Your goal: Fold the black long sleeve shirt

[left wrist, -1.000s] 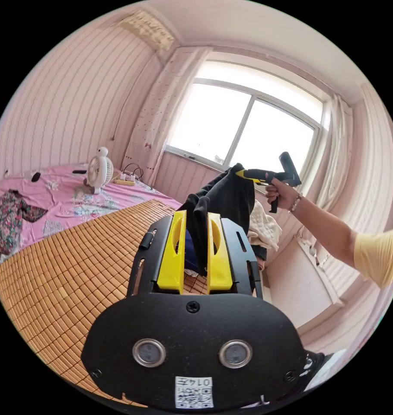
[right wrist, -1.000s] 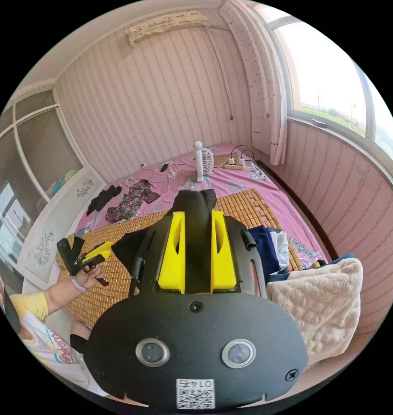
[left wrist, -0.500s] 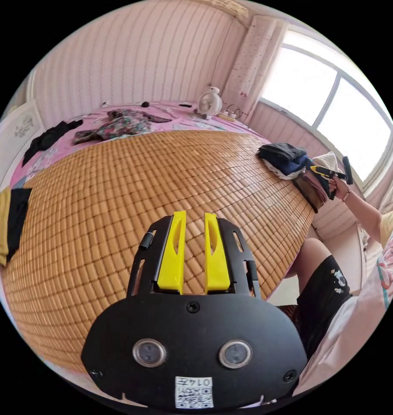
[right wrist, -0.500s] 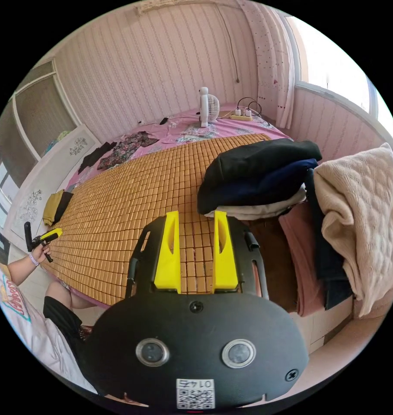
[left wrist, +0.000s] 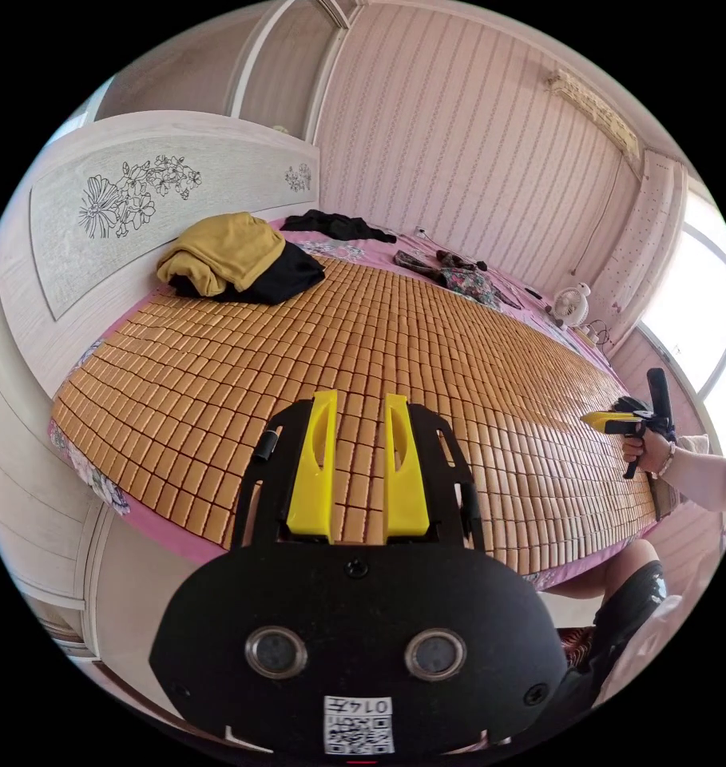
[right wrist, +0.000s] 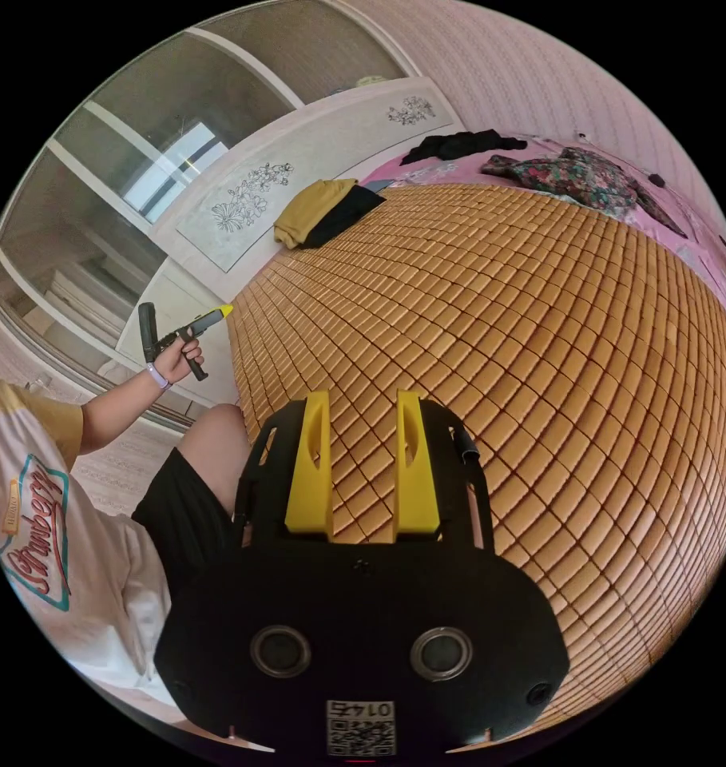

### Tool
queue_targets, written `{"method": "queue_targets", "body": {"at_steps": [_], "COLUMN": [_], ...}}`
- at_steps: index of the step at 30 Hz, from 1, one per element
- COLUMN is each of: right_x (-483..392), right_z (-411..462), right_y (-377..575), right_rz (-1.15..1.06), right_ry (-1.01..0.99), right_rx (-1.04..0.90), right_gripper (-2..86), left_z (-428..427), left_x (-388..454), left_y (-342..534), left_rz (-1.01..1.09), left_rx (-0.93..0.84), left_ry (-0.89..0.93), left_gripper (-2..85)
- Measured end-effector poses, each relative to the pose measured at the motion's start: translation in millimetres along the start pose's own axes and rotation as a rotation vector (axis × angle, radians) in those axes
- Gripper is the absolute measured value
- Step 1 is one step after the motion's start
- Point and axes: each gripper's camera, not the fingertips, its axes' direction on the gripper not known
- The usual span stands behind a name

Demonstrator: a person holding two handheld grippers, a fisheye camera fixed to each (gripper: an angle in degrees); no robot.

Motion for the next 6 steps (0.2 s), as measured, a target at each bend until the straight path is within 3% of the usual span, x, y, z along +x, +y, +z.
{"method": "queue_targets", "body": {"at_steps": [6], "right_x": [-49], "right_z": [113], "right_y": [-163], "right_rz": [-0.233], "right_ry": [-0.049], "right_rx": [-0.052], "right_gripper": [10.4], "left_z": [25], "left_x": [-84], "left_y": [-64], "left_rz": [-0.135], "left_rx": [0.092], "left_ry": [-0.101], "left_gripper": [8.6]}}
